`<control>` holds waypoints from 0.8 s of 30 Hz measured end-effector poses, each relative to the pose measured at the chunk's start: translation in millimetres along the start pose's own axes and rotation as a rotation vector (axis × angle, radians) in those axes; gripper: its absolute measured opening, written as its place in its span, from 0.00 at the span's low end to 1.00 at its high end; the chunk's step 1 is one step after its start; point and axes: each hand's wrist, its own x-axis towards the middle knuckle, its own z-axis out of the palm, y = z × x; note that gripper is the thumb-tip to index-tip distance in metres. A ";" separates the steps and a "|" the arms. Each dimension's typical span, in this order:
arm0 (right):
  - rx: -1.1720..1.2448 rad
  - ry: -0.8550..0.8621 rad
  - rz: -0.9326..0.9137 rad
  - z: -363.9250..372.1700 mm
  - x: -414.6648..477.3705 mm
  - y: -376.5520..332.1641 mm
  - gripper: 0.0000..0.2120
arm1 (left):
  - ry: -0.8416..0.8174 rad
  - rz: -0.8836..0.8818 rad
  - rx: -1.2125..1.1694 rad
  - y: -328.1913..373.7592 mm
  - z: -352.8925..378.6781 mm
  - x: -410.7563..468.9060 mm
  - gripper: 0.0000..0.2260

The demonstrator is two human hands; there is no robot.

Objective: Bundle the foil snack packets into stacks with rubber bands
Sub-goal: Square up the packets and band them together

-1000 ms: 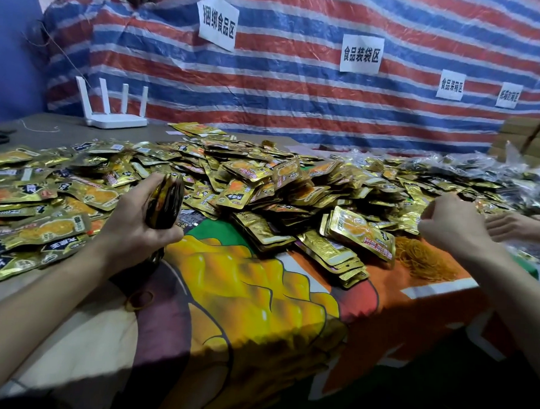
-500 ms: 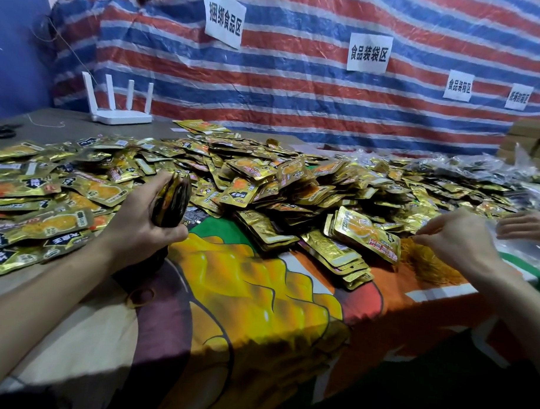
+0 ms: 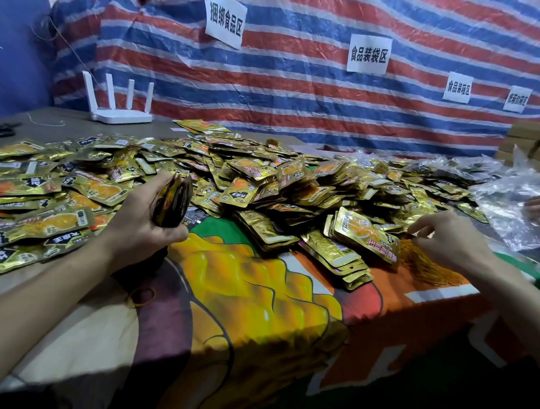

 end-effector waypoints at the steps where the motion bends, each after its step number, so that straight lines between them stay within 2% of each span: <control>1: -0.021 -0.041 -0.013 1.6 -1.3 -1.1 0.13 | 0.002 0.005 0.006 0.2 0.1 0.0 0.32; 4: -0.093 -0.126 -0.036 7.7 -2.7 -4.7 0.17 | 0.002 0.010 0.010 0.2 0.4 0.1 0.31; 9: -0.091 -0.053 -0.013 13.7 -2.8 -8.2 0.08 | -0.003 0.003 0.006 -0.8 0.5 0.5 0.32; 12: -0.030 0.011 0.022 12.4 -2.2 -8.4 0.05 | -0.005 0.005 0.009 -0.8 0.3 0.4 0.32; 18: 0.176 0.021 0.096 5.1 2.3 -9.1 0.08 | -0.005 0.015 0.024 -0.8 0.1 0.1 0.31; 24: 0.360 0.099 0.138 -2.5 0.6 -9.8 0.06 | -0.001 0.021 0.010 -4.5 0.6 0.6 0.32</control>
